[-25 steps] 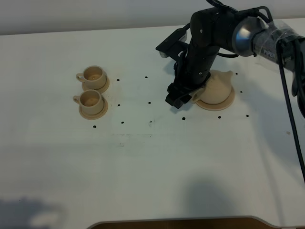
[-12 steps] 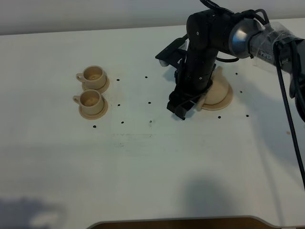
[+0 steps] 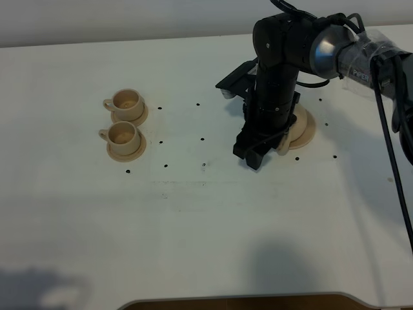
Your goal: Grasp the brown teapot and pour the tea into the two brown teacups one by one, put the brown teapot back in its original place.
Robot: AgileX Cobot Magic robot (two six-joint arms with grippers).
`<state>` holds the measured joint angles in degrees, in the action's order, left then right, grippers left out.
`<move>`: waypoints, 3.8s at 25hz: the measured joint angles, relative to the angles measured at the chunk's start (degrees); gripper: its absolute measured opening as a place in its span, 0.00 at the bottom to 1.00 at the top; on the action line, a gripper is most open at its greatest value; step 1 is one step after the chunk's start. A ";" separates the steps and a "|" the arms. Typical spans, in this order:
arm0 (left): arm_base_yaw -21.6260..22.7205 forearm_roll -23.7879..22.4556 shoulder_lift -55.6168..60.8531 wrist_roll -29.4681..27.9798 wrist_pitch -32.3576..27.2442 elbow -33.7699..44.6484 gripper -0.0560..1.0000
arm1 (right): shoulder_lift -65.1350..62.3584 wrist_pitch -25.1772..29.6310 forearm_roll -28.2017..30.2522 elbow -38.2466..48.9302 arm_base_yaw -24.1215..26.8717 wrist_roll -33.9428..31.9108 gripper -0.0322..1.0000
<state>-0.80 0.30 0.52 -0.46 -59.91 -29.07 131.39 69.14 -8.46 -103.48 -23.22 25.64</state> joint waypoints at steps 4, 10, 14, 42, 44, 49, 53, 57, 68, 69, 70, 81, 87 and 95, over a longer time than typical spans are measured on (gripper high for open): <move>0.00 0.00 0.00 0.00 0.00 0.00 0.49 | 0.00 0.27 0.11 0.00 -0.06 -0.05 0.60; 0.00 0.00 0.00 0.00 0.00 0.00 0.49 | 0.00 0.34 -1.69 0.00 -0.42 -0.05 0.60; 0.00 0.00 0.00 0.00 0.00 0.00 0.49 | 0.00 0.34 -2.60 0.00 -0.43 -0.05 0.60; 0.00 0.00 0.00 0.00 0.00 0.00 0.49 | -4.33 0.54 -1.53 4.74 -0.48 -5.94 0.60; 0.00 0.00 0.00 0.00 0.00 0.00 0.49 | -4.33 0.49 0.00 4.74 -0.48 -6.93 0.60; 0.00 0.00 0.00 0.00 0.00 0.00 0.49 | -4.33 0.53 2.41 4.74 -0.39 -8.58 0.60; 0.00 0.00 0.00 0.00 0.00 0.00 0.49 | -4.33 0.59 3.44 4.74 0.21 -9.39 0.60; 0.00 0.00 0.00 0.00 0.00 0.00 0.49 | -4.33 0.65 3.69 4.85 0.63 -9.49 0.60; 0.00 0.00 0.00 0.00 0.00 0.00 0.49 | -8.95 0.48 -2.10 5.19 0.10 -14.31 0.60; 0.00 0.00 0.00 0.00 0.00 0.00 0.49 | -10.28 0.48 -1.00 5.19 0.10 -16.32 0.60; 0.00 0.00 0.00 0.00 0.00 0.00 0.49 | -11.03 0.48 0.06 5.19 0.10 -18.22 0.60; 0.00 0.00 0.00 0.00 0.00 0.00 0.49 | -10.05 0.55 5.00 5.19 5.97 -28.53 0.59; 0.00 0.00 0.00 0.00 0.00 0.00 0.49 | -8.19 0.55 2.75 5.19 8.12 -28.16 0.57; 0.00 0.00 0.00 0.00 0.00 0.00 0.49 | -8.00 0.23 0.29 5.19 8.12 -25.64 0.56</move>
<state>-0.80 0.30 0.52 -0.46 -59.91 -29.07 123.39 69.37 -8.17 -98.28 -15.11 0.00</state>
